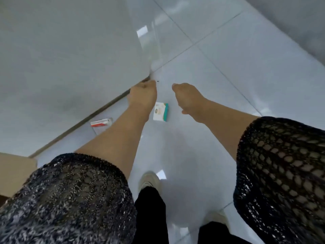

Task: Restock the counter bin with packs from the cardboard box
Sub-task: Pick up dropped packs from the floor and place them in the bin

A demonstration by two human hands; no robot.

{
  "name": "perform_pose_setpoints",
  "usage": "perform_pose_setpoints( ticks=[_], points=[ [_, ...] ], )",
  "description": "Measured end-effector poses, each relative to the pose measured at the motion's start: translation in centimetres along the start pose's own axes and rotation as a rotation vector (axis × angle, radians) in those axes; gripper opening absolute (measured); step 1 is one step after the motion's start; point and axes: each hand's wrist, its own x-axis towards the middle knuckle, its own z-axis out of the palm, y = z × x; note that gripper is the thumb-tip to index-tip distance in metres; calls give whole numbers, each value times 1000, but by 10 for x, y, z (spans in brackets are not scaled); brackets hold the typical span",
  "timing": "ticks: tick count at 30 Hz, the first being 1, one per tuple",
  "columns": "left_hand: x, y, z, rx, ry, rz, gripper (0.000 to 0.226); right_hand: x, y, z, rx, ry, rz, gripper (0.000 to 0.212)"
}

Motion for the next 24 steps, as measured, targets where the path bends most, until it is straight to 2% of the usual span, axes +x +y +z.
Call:
perform_pose_setpoints(
  ticks=[5,8,10,13,19,22,24],
  points=[
    [71,-79,33,17,-25,-63,28,62,57,52,-9,-16,73,41],
    [110,-117,49,-22,-38,-81,22,91,80,75,36,-6,131,29],
    [135,-136,58,-32,-40,-81,31,112,88,86,27,11,138,23],
    [169,-156,70,21,-22,-53,46,139,95,94,4,37,132,24],
    [208,-178,103,113,-52,-42,51,179,96,100,-97,71,61,38],
    [211,-185,119,267,-79,13,48,194,97,100,-116,86,43,39],
    [211,-194,129,358,-91,58,55,199,97,100,-111,85,35,38]
  ],
)
